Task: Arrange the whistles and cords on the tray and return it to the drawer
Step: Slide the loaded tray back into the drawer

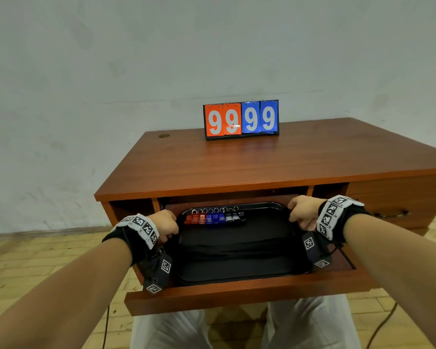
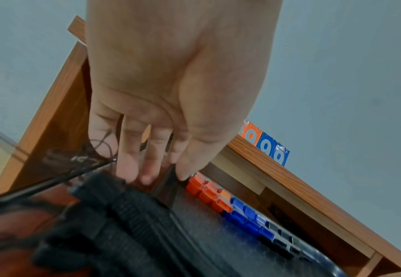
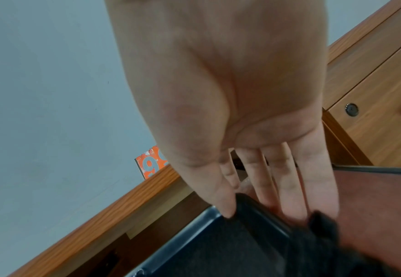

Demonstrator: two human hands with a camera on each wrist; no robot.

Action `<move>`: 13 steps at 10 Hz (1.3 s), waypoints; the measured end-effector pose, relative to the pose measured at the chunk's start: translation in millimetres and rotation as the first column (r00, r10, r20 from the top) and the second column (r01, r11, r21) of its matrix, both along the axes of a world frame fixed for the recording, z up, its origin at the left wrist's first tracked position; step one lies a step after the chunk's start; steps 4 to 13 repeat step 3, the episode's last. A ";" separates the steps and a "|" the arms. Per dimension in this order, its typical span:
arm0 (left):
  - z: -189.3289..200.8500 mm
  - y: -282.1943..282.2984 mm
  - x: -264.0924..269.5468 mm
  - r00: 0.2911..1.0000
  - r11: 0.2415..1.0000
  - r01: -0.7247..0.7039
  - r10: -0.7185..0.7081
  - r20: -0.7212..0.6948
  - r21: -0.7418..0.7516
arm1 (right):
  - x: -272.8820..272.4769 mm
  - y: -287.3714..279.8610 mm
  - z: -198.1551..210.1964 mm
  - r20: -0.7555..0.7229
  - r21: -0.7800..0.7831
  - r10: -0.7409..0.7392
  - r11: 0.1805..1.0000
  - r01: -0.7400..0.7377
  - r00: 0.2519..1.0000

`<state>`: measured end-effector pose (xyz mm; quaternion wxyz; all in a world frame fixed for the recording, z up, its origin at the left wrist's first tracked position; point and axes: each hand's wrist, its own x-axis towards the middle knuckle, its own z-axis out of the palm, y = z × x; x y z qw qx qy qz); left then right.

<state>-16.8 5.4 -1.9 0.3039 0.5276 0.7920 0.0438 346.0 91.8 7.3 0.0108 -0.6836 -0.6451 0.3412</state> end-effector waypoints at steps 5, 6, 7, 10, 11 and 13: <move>55.6 5.7 16.7 0.993 0.956 0.111 -0.097 -0.065 0.271 | -20.0 -1.7 55.9 -0.172 0.204 0.086 0.978 -0.050 0.981; 55.6 5.7 16.7 0.993 0.956 0.111 -0.097 -0.065 0.271 | -20.0 -1.7 55.9 -0.172 0.204 0.086 0.978 -0.050 0.981; 55.6 5.7 16.7 0.993 0.956 0.111 -0.097 -0.065 0.271 | -20.0 -1.7 55.9 -0.172 0.204 0.086 0.978 -0.050 0.981; 55.6 5.7 16.7 0.993 0.956 0.111 -0.097 -0.065 0.271 | -20.0 -1.7 55.9 -0.172 0.204 0.086 0.978 -0.050 0.981; 55.6 5.7 16.7 0.993 0.956 0.111 -0.097 -0.065 0.271 | -20.0 -1.7 55.9 -0.172 0.204 0.086 0.978 -0.050 0.981; 55.6 5.7 16.7 0.993 0.956 0.111 -0.097 -0.065 0.271 | -20.0 -1.7 55.9 -0.172 0.204 0.086 0.978 -0.050 0.981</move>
